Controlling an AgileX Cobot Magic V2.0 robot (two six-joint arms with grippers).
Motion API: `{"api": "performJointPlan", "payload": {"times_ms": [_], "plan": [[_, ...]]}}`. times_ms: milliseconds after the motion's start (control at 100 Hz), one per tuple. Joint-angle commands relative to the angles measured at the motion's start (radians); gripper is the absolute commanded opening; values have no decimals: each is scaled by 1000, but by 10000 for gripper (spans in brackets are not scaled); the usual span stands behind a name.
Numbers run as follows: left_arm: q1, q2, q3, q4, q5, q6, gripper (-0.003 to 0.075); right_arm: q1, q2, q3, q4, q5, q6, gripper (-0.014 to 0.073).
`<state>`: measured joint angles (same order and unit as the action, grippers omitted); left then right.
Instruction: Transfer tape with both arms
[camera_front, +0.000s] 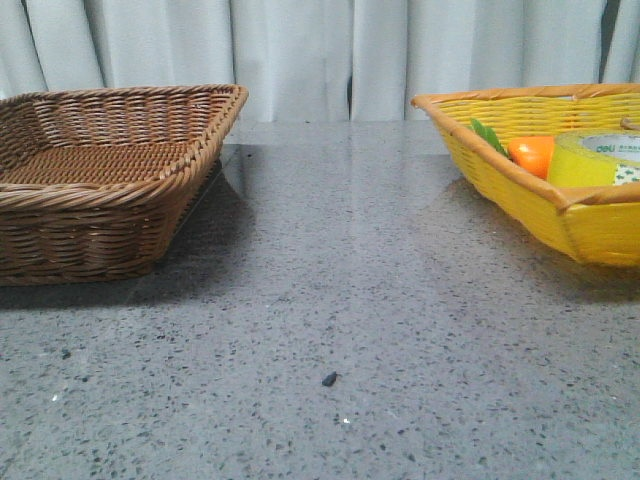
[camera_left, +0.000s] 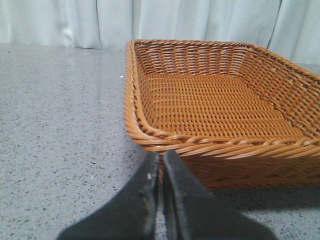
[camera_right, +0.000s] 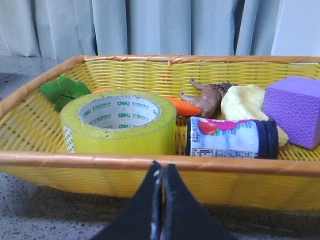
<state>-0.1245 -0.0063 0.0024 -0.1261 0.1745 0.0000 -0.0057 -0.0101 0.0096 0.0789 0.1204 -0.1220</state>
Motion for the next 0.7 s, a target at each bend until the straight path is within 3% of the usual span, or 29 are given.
{"api": "performJointPlan", "payload": {"times_ms": [0,120,290,530,690], "plan": [[1,-29,-13,-19,-82,-13,-21,-7,-21,-9,14,-81,-1,-67],[1,-29,-73,-19,-41,-13,-21,-7,-21,-83,14,-50,-1,-67],[1,-6,-185,-19,36,-13,-21,-7,8,-219,14,106,-1,-67],[1,102,-275,-17,39,0,-21,-7,167,-405,35,288,-1,-67],[1,184,-322,-17,43,0,-21,-5,291,-466,101,223,-1,-67]]}}
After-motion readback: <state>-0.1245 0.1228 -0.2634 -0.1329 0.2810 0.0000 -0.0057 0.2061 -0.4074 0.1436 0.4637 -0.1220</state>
